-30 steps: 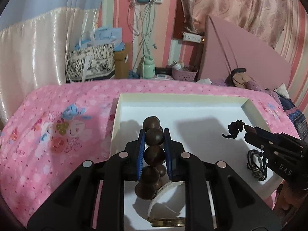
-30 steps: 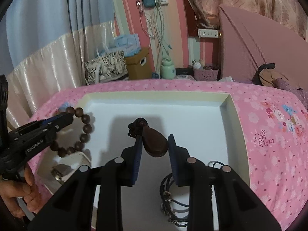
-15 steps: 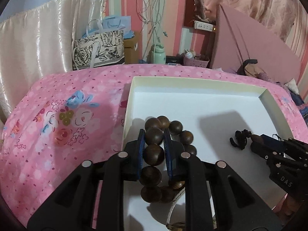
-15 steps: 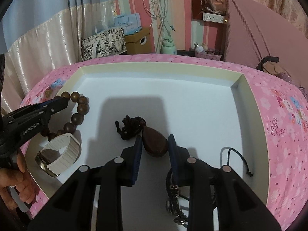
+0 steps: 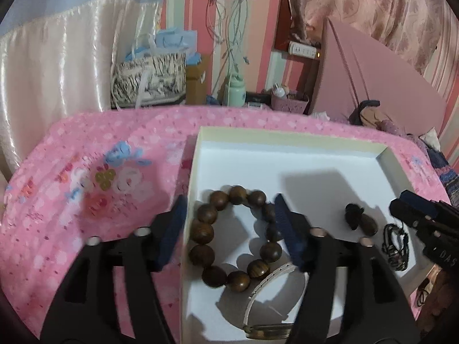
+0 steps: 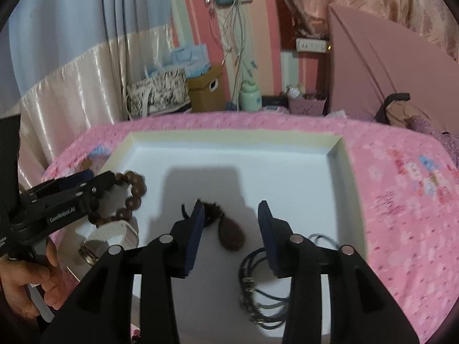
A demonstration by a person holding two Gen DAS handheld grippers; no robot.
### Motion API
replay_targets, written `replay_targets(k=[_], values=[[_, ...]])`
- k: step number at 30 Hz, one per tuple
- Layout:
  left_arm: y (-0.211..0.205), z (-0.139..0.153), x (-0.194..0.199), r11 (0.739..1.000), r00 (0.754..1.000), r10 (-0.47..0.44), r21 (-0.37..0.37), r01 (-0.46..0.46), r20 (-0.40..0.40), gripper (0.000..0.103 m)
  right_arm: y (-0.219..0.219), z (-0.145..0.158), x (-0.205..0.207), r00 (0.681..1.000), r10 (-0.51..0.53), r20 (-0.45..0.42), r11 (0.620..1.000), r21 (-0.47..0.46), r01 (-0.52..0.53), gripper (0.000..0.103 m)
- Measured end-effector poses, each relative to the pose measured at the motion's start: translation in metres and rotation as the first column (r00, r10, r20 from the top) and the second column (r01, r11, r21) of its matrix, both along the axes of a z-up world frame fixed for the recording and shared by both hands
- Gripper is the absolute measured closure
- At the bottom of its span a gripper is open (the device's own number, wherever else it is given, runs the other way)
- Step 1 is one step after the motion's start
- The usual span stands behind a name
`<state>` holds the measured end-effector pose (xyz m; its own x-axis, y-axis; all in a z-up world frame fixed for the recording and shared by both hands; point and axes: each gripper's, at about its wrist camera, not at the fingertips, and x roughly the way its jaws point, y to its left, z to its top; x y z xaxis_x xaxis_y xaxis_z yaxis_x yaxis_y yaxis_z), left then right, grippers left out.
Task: Organize jewelry
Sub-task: 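Release the bead bracelet with the left tool while the right tool releases the pendant, then withdraw both open tools from the tray toward the remaining jewelry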
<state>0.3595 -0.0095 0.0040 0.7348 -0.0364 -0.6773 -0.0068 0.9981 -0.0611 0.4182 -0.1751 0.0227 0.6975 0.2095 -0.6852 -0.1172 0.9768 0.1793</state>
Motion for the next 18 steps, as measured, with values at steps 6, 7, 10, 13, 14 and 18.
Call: replay_targets(k=[6,7,10,13,14,18], values=[[-0.003,0.03,-0.014,1.0,0.997,-0.03,0.002,0.03,0.069,0.033,-0.033,0.041,-0.017,0.996,-0.037,0.087,0.998,0.052,0.033,0.064],[-0.003,0.035,-0.017,1.0,0.996,-0.028,0.009,0.028,0.08,0.033,-0.04,0.049,-0.022,0.993,-0.047,0.104,0.997,0.059,0.041,0.064],[-0.005,0.05,-0.028,0.999,0.994,-0.022,0.03,0.019,0.108,0.033,-0.055,0.069,-0.04,0.987,-0.062,0.148,0.997,0.058,0.054,0.064],[-0.009,0.057,-0.048,0.998,0.993,-0.035,0.058,0.028,0.114,0.033,-0.07,0.076,-0.066,0.984,-0.062,0.167,0.998,0.034,0.057,0.064],[-0.011,0.058,-0.057,0.996,0.993,-0.038,0.08,0.029,0.111,0.033,-0.077,0.075,-0.078,0.983,-0.061,0.174,0.998,0.023,0.058,0.064],[-0.003,0.055,-0.101,0.995,0.993,-0.069,0.081,0.062,0.096,0.033,-0.107,0.066,-0.125,0.974,-0.121,0.191,0.993,0.041,0.115,0.052]])
